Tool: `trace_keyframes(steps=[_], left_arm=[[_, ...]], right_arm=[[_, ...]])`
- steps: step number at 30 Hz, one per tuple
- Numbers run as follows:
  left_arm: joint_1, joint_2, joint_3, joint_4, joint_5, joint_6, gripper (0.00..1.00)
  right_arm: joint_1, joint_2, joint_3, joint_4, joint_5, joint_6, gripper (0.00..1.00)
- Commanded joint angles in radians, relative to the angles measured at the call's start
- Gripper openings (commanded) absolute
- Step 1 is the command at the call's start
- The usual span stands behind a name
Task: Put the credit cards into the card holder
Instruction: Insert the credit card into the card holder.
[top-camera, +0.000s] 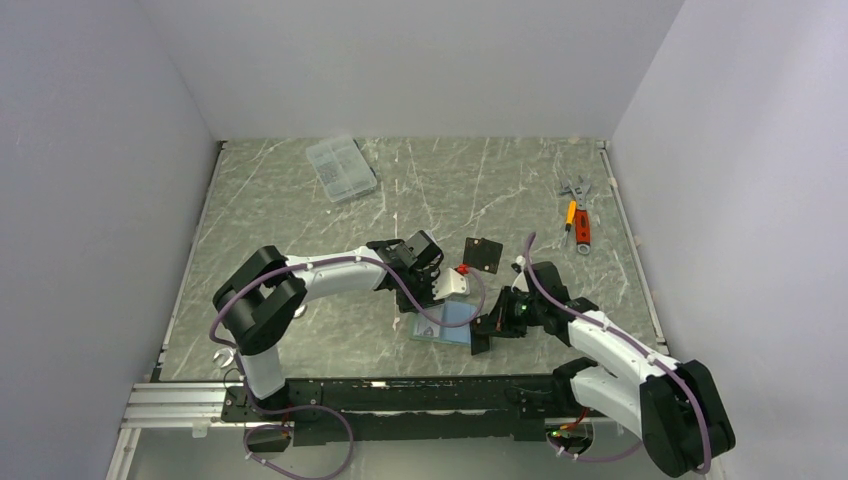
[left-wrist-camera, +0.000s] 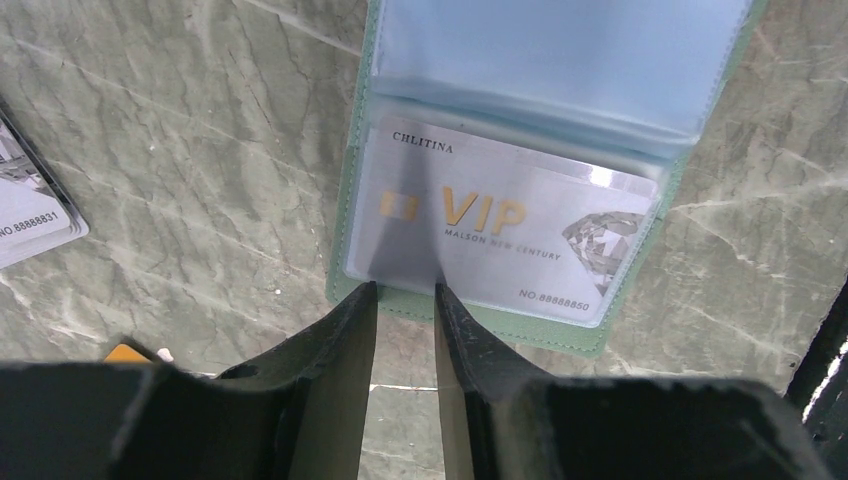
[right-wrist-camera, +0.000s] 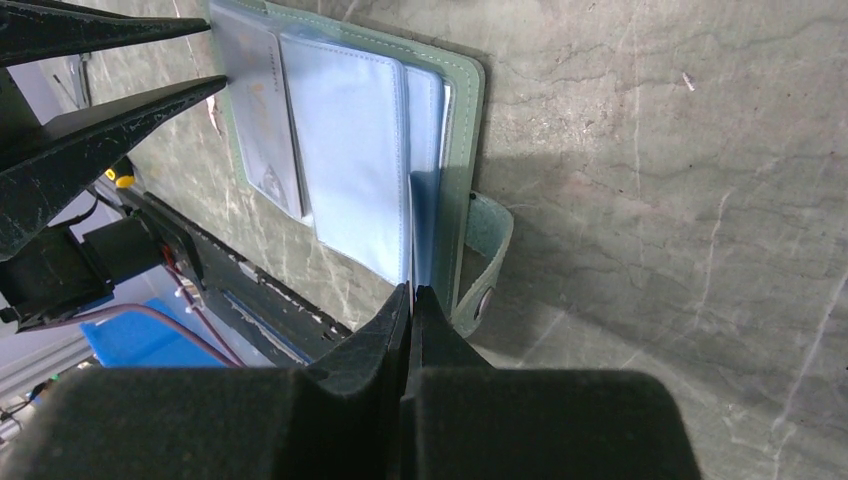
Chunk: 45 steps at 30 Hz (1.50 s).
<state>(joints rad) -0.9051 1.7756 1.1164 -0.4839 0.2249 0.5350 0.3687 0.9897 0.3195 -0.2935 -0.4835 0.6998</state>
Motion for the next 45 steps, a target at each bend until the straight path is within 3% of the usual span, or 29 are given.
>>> trace_keyframes(steps=[1,21,31,40,45], left_arm=[[-0.006,-0.044,0.005,0.005,-0.005,0.013,0.33],[-0.007,-0.058,0.003,-0.002,0.002,0.019,0.32],[-0.005,-0.068,0.023,-0.025,0.004,0.02,0.32],[0.0,-0.083,0.034,-0.042,-0.003,0.026,0.31],[0.001,-0.084,0.044,-0.049,0.003,0.027,0.31]], right_arm=[[0.01,0.018,-0.011,0.045,-0.014,0.005,0.0],[0.033,0.05,0.018,0.154,-0.067,0.042,0.0],[0.043,-0.018,0.072,0.112,-0.076,0.041,0.0],[0.064,0.049,0.108,0.122,-0.071,0.037,0.0],[0.076,0.063,0.144,0.042,0.005,0.01,0.0]])
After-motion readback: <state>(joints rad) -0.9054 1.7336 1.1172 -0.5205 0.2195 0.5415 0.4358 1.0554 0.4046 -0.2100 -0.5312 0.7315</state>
